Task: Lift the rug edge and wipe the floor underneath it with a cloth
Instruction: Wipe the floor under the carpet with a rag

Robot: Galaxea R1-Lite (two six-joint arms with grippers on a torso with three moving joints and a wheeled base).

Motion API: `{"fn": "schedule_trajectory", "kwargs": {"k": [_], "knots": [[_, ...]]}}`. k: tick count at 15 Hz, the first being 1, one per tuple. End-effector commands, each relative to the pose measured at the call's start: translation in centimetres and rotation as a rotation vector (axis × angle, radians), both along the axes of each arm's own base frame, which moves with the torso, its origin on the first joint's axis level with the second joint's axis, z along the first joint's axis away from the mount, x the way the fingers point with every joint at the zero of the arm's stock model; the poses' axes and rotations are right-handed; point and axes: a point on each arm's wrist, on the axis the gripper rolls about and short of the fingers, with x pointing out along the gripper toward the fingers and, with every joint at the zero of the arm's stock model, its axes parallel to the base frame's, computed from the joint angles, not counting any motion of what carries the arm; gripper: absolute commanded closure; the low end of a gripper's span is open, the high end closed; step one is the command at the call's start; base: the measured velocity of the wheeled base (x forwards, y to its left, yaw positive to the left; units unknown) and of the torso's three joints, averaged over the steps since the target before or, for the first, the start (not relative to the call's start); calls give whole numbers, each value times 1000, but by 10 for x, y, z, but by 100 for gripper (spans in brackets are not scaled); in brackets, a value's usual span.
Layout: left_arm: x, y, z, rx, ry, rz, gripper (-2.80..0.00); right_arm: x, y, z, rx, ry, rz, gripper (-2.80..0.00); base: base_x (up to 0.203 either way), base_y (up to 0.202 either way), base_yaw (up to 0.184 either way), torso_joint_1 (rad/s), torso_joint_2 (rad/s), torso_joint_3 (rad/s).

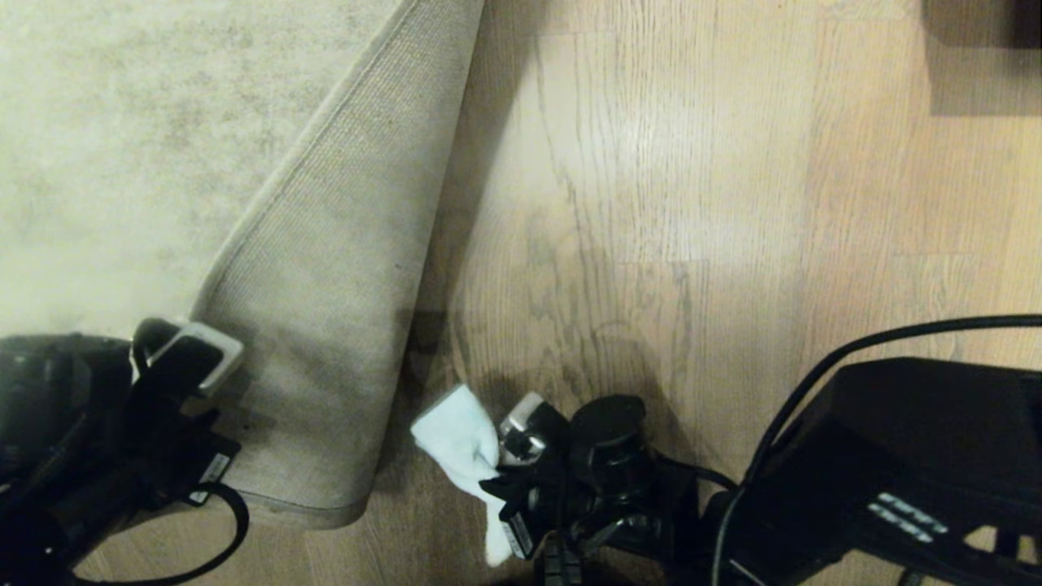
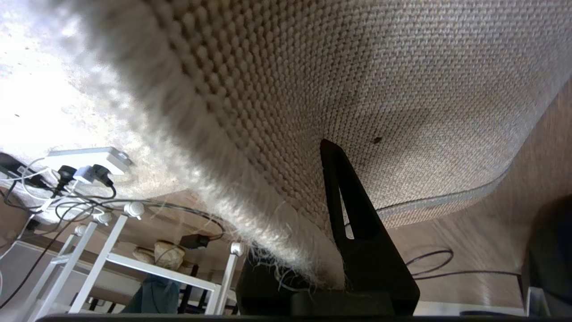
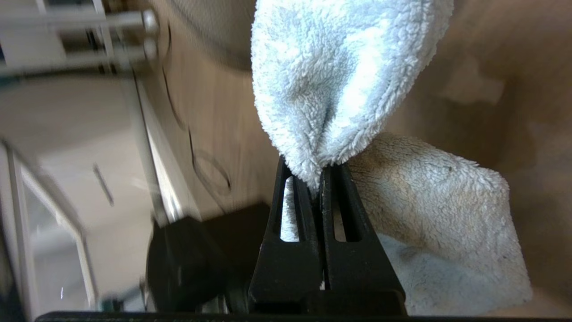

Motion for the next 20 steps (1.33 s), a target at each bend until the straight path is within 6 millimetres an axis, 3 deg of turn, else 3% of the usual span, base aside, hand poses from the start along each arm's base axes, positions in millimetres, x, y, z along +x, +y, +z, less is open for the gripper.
{"fn": "schedule_trajectory", "kwargs": {"k": [1, 5, 9, 20], "knots": [[-2, 0, -5, 8, 19, 1, 0, 3, 19, -38, -14, 16, -7, 0, 0, 0, 0, 0, 0, 0], [-3, 1, -7, 10, 27, 1, 0, 21, 40, -52, 42, -66, -109, 0, 0, 0, 0, 0, 0, 0], [-3, 1, -7, 8, 27, 4, 0, 32, 46, -58, 80, -134, -207, 0, 0, 0, 0, 0, 0, 0], [-3, 1, -7, 10, 25, 5, 0, 78, 6, -40, 22, -314, -358, 0, 0, 0, 0, 0, 0, 0]]}}
